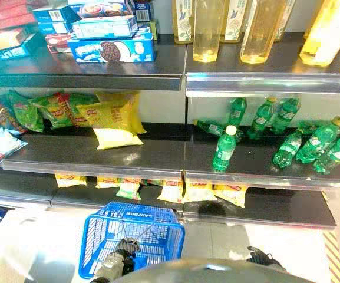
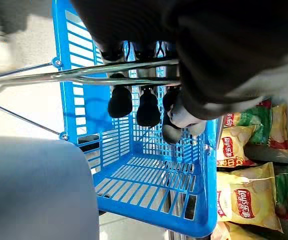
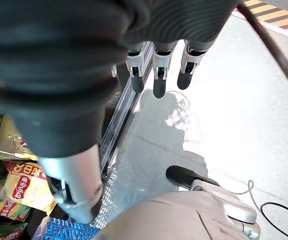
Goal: Pick up the snacks into the basket
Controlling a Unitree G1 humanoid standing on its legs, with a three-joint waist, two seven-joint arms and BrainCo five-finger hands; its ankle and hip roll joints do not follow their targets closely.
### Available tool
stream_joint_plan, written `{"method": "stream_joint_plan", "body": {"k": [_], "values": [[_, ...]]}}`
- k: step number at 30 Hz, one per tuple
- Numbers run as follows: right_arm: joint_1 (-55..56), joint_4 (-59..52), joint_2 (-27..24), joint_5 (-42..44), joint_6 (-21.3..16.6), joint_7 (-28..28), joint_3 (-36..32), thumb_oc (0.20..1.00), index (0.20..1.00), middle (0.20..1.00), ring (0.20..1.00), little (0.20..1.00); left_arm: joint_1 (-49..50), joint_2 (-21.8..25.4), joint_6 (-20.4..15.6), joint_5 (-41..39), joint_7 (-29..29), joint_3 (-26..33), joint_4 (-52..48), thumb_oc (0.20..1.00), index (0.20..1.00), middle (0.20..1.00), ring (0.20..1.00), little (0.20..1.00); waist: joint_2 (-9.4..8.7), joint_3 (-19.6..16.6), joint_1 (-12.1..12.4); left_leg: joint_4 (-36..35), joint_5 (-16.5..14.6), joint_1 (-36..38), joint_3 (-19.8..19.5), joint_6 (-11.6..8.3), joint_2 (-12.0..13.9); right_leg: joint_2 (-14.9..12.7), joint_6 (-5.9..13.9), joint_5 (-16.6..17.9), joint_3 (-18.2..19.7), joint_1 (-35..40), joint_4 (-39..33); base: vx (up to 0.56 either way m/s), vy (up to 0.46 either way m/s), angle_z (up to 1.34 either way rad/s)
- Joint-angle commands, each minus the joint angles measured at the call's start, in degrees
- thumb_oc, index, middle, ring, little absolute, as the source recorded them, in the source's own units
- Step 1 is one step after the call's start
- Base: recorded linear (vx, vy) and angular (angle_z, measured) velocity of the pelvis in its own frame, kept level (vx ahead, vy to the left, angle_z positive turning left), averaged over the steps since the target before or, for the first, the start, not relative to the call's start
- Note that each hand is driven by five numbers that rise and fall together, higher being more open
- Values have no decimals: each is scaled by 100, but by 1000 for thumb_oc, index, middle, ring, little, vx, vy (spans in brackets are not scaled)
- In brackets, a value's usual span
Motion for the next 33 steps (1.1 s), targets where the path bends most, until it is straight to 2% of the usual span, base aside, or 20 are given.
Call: {"method": "stream_joint_plan", "body": {"k": [1, 8, 10, 11, 12, 13, 14, 16, 18, 19, 27, 33], "values": [[-320, 117, 42, 27, -49, 22, 45, 1000, 1000, 1000, 1000, 1000, -176, 48, -87, -55, -79, -37, 112, 200, 200, 200, 200, 200, -369, -55, -11, 20, -509, 68, 2, 233, -313, -543, 855, -177, 431, 56, 111, -208, -355, 68], [-291, -96, 38, 190, -128, -47, -34, 1000, 1000, 1000, 1000, 1000, -148, 68, -104, -391, -79, 188, 94, 200, 200, 200, 200, 200, -391, -55, -15, 20, -517, 93, 1, 238, -307, -539, 847, -189, 448, 81, 110, 0, 0, 0], [-276, -483, 8, 440, -246, -113, -136, 1000, 1000, 1000, 1000, 1000, -129, 78, -116, -408, -43, 222, 12, 200, 200, 200, 200, 200, -392, -38, -27, 20, -509, 91, 18, 237, -304, -533, 847, -191, 460, 72, 122, -14, 1, -2], [-114, -1459, -84, 707, -435, -224, -284, 1000, 1000, 1000, 1000, 1000, -76, 102, -139, -420, 9, 300, -87, 200, 200, 200, 200, 200, -391, -12, -72, 20, -500, 72, 36, 235, -305, -522, 847, -193, 496, 28, 145, -19, 1, -4], [-114, -1459, -84, 707, -435, -224, -284, 1000, 1000, 1000, 1000, 1000, -76, 102, -139, -420, 9, 300, -87, 200, 200, 200, 200, 200, -391, -12, -72, 20, -500, 72, 36, 235, -305, -522, 847, -193, 496, 28, 145, -32, 11, -6], [152, -2382, -166, 849, -597, -305, -421, 1000, 1000, 1000, 1000, 1000, 6, 98, -176, -424, 66, 364, -179, 200, 200, 200, 200, 200, -382, 11, -114, 20, -498, 72, 63, 234, -304, -514, 855, -194, 518, -3, 167, -13, 10, -4], [153, -2383, -167, 849, -597, -305, -422, 1000, 1000, 1000, 1000, 1000, 7, 98, -176, -424, 66, 364, -179, 200, 200, 200, 200, 200, -382, 11, -113, 20, -498, 72, 63, 234, -304, -514, 855, -194, 518, -2, 167, -17, 17, -4], [413, -3166, -216, 1137, -887, -422, -700, 1000, 1000, 1000, 1000, 1000, 66, 54, -244, -451, 146, 419, -217, 200, 200, 200, 200, 200, -362, 41, -184, 20, -500, 63, 97, 236, -302, -515, 875, -187, 551, -43, 185, -14, 16, -5], [453, -3523, -259, 1056, -944, -464, -712, 1000, 1000, 1000, 1000, 1000, 55, 54, -256, -457, 170, 445, -183, 200, 200, 200, 200, 200, -359, 48, -204, 20, -500, 62, 109, 237, -301, -515, 878, -188, 558, -52, 186, -12, 7, -7], [529, -4185, -407, 856, -1078, -528, -798, 1000, 1000, 1000, 1000, 1000, 83, 55, -290, -450, 199, 469, -296, 200, 200, 200, 200, 200, -349, 54, -225, 20, -506, 57, 126, 235, -297, -516, 887, -189, 568, -65, 186, -6, 2, -7], [299, -5370, -338, 1064, -1385, -934, -1216, 1000, 1000, 1000, 1000, 1000, 77, 38, -309, -413, 282, 431, -342, 200, 200, 200, 200, 200, -351, 15, -197, 20, -473, 37, 137, 238, -297, -517, 879, -146, 607, -80, 155, 4, 0, -3], [228, -5681, -287, 1099, -1432, -1026, -1280, 1000, 1000, 1000, 1000, 1000, 99, 22, -301, -422, 317, 442, -359, 200, 200, 200, 200, 200, -351, -14, -177, 20, -480, 53, 119, 244, -295, -519, 867, -153, 590, -54, 150, 0, 0, 0]]}}
